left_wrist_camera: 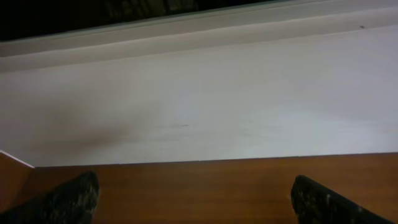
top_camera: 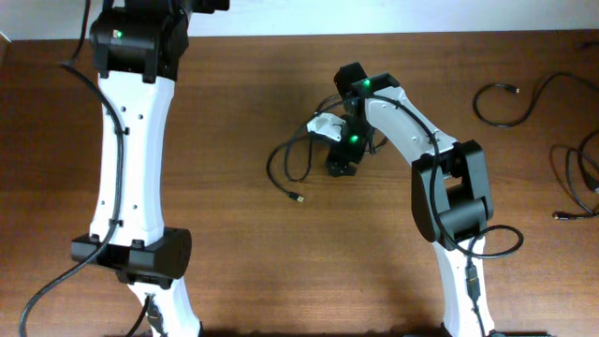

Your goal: Untangle cables

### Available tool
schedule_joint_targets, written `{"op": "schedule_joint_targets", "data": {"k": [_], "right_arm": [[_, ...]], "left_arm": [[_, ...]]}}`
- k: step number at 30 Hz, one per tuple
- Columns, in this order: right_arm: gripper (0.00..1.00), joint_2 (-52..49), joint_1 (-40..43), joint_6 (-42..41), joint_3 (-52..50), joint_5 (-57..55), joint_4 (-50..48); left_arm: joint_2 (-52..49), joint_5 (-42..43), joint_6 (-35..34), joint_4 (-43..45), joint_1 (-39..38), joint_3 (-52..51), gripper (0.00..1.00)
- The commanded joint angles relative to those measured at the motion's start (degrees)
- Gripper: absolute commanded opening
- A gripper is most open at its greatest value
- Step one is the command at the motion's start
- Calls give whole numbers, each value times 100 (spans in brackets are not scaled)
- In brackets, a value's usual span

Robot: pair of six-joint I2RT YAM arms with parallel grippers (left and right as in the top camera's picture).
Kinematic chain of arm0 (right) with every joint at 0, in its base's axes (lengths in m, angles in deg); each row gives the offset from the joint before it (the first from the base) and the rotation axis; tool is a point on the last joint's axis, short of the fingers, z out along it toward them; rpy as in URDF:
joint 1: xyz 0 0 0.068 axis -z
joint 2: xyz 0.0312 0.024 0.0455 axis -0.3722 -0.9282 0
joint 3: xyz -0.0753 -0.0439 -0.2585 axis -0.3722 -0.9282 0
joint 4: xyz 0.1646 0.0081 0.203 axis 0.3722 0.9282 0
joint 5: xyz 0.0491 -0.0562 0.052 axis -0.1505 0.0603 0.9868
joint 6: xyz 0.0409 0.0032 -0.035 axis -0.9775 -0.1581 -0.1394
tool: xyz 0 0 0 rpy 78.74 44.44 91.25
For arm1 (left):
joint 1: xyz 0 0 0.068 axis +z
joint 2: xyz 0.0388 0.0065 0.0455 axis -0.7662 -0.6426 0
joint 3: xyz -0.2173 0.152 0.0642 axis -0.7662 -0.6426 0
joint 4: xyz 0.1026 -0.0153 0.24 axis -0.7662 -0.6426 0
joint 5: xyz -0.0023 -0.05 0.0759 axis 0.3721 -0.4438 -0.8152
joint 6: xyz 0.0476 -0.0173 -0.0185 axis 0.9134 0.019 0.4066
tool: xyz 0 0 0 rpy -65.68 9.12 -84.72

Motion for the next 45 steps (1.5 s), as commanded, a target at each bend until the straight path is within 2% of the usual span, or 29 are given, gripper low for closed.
{"op": "schedule_joint_targets", "data": {"k": [1,4,5,6,7,8,12,15,19,21,23,26,28,31,33,35,37,38,40,42,45], "right_arm": [[94,-101,26,728,-20,-605,-46],[93,-264,20,754,-127,-317,-363],[90,-334,15,754,-269,-319,-514],[83,-376,22,752,-404,-315,-675],[64,-435,22,752,-492,-315,-822],[4,-472,20,752,-614,-317,-1010],[4,-444,37,638,-831,-343,-1235],[4,251,249,-535,-527,-308,-955],[4,1805,654,-1342,-7,-354,-931],[4,2640,994,-2509,328,-994,-940],[4,3021,1506,-3460,350,-1690,-868],[4,3003,2485,-4625,343,-2107,-291],[4,3003,3101,-5005,343,-2181,-184],[4,3003,4129,-6102,343,-2876,-170],[4,2977,4763,-7038,341,-2914,-186],[4,2909,4826,-7040,330,-3027,-188],[4,2889,4876,-7982,297,-3818,125],[4,2889,4986,-8404,201,-3873,153],[4,2852,5276,-9761,-118,-3871,37],[4,2841,5202,-9844,-341,-3816,-339],[4,2732,4623,-9842,-509,-3812,-476]], "left_arm": [[2,-197,245,-9,50,98,99],[2,-197,258,-33,50,98,99],[2,-197,258,-35,50,98,99],[2,-197,258,-35,50,98,99],[2,-197,260,-44,50,98,99],[2,-197,260,-63,50,98,99],[2,-387,262,-227,50,98,99],[2,-380,258,-223,48,98,99],[2,-380,258,-254,48,98,99],[2,-369,256,-251,48,98,99],[2,-234,232,-251,48,98,99],[2,-236,234,-247,48,98,99],[-7,-236,234,-247,50,98,99],[-13,-236,234,-254,50,98,99],[-44,-236,234,-251,50,98,99],[-114,-236,234,-254,50,98,99],[-127,-240,236,-289,50,98,99],[-127,-256,236,-293,50,98,99],[-127,-256,236,-293,68,98,99],[-127,-256,236,-293,66,98,99],[-127,-254,236,-295,66,98,99]]}}
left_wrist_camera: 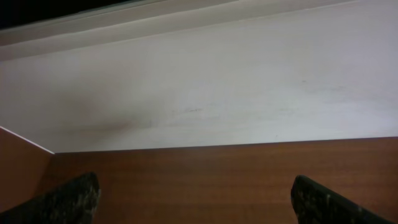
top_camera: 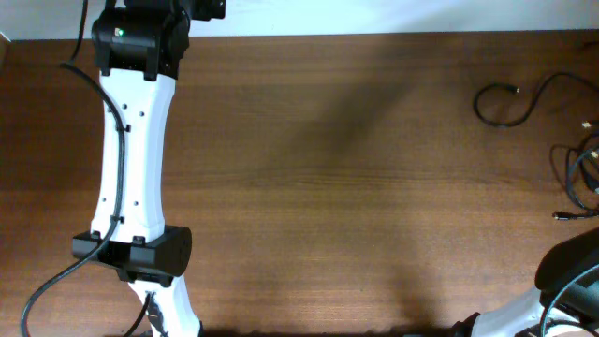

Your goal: Untangle cables

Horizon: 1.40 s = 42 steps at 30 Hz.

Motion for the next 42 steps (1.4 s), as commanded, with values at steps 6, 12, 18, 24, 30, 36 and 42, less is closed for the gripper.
{"op": "schedule_joint_targets", "data": {"k": [6,12,18,24,30,36,42], "right_arm": [[4,-629,-1071,-186,-1084,-245,-621],[4,-931,-1362,-184,-1987,466,-1749],[4,-1134,-1633,7,-1989,313,-2223],[99,-1058,-1635,1204,-1792,334,-2151],[99,-348,-1976,6599,1268,2796,-446],[99,-348,-3226,7801,2555,4623,13],[99,-284,-3534,7799,3429,4450,57]], "left_arm": [[-63,22,70,-136,42,98,99],[-63,26,68,-127,42,98,99],[-63,26,68,-352,42,98,99],[-63,28,68,-361,42,98,99],[-63,24,70,-354,42,98,99],[-63,24,70,-378,42,98,99],[-63,24,70,-378,42,98,99]]}}
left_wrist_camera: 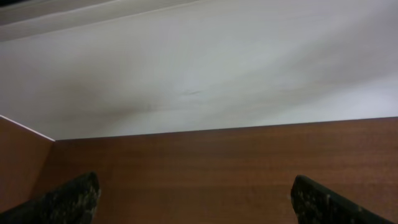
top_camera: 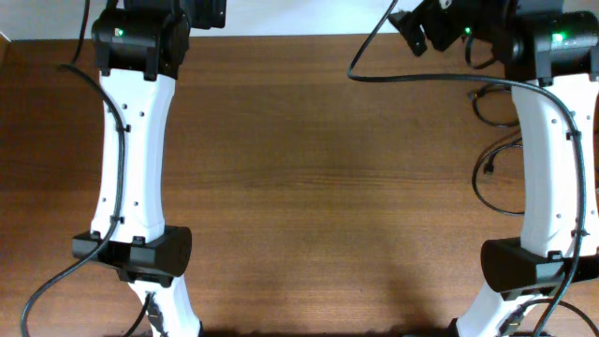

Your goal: Untangle cables

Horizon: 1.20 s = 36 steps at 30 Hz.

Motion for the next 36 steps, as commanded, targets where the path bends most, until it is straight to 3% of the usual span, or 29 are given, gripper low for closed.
{"op": "schedule_joint_targets", "data": {"k": [1,8,12,15,21,23,26,28,33,36], "right_arm": [[99,46,7,42,170,-31,52],[99,46,7,42,162,-31,382],[99,341,24,-144,83,-1217,721],[99,1040,210,-155,-505,-1432,535],[99,4411,616,-1237,-5469,-1438,-2651],[99,5213,616,-1801,-6913,-1475,-3866],[99,6179,616,-1832,-8911,-1471,-5643],[99,6749,619,-1827,-9744,-1475,-6148],[99,8356,616,-1810,-11226,-1493,-6245],[99,9103,616,-1812,-12231,-1467,-7005]], "left_arm": [[-63,24,70,7,42,98,99],[-63,22,70,7,42,98,99],[-63,22,70,7,42,98,99],[-63,22,70,7,42,98,99],[-63,22,70,7,42,98,99],[-63,22,70,7,42,98,99],[-63,22,70,7,42,98,99],[-63,22,70,7,42,98,99],[-63,22,70,7,42,98,99],[-63,22,70,7,42,98,99]]}}
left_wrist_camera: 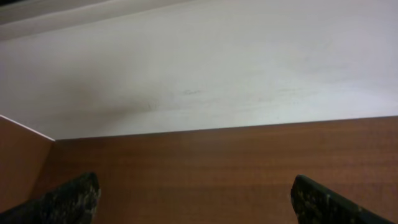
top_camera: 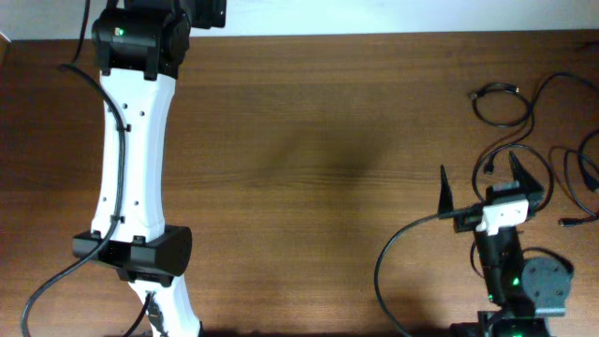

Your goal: Untangle cables

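Observation:
Several black cables lie at the table's right side: a loop (top_camera: 479, 105) at the back, another cable (top_camera: 497, 148) nearer, and more (top_camera: 573, 173) by the right edge. My right gripper (top_camera: 484, 184) is at the near right with its jaws spread wide and nothing held; the nearer cable's end lies just beyond it. My left gripper (left_wrist_camera: 196, 200) is open at the table's back left edge, facing the white wall, with nothing between its fingertips (left_wrist_camera: 68, 198). It is out of the overhead view.
The left arm (top_camera: 131, 140) stretches along the left side toward the back edge. The brown table (top_camera: 309, 140) ends at a white wall (left_wrist_camera: 199, 74). The right arm's own black lead (top_camera: 388, 257) curves over the near right.
My right arm was stretched to the back right corner; now it is folded at the near right with the gripper wide open. The left arm has not moved.
My right gripper was at a black cable in the table's middle. Then the middle was bare and the arm was nearly out of view. Then the arm reached the back right, with another cable lying on the right. Now it is folded, open.

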### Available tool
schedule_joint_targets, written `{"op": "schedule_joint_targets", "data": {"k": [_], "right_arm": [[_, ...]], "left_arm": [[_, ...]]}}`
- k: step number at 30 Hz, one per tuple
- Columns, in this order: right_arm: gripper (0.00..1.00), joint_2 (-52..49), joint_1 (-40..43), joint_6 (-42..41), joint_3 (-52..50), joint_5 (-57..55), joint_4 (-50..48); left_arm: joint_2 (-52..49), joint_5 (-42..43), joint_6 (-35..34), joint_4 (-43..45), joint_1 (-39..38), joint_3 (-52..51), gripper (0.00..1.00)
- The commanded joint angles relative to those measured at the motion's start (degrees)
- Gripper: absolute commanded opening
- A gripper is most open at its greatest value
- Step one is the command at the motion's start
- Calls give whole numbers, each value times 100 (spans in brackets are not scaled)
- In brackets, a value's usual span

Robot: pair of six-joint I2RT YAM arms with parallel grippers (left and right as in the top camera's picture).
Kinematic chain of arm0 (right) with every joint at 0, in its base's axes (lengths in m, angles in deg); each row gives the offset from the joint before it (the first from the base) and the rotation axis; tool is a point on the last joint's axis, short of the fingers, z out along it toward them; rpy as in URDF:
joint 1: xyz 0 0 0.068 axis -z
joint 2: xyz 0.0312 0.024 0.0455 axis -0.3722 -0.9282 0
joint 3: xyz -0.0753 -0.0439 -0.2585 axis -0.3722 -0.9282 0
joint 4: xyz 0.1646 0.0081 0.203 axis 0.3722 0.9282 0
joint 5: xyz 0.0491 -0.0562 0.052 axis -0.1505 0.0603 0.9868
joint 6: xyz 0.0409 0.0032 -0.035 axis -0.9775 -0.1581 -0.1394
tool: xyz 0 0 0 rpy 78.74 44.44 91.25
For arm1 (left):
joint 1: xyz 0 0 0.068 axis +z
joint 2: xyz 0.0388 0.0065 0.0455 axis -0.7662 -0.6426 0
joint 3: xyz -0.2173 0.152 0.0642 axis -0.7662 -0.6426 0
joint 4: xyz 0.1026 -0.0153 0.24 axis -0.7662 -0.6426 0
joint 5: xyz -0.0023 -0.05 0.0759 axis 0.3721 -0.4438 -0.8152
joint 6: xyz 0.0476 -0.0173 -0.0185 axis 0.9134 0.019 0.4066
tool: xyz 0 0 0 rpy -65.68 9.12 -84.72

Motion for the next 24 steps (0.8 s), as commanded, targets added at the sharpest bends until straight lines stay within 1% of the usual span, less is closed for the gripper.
{"op": "schedule_joint_targets", "data": {"k": [1,3,10,14,16,17,22,23,24], "right_arm": [[99,614,9,-92,-868,-24,-603],[99,944,9,-92,-1298,-24,-824],[99,1545,9,-201,-1805,-26,-811],[99,1851,9,-343,-1853,11,-247],[99,1993,11,-343,-1853,-11,166],[99,2118,11,-345,-1853,-7,540],[99,2133,11,-315,-1853,-35,1401],[99,2133,11,81,-1853,17,1399],[99,2133,11,238,-1853,17,1399]], "left_arm": [[-46,22,70,28,42,79,99],[-46,22,70,28,42,79,99],[-46,22,70,28,42,79,99],[-46,22,70,28,42,79,99],[-46,22,70,28,42,79,99],[-46,22,70,28,42,79,99],[-46,22,70,28,42,79,99],[-46,22,70,28,42,79,99],[-46,22,70,28,39,79,99]]}}
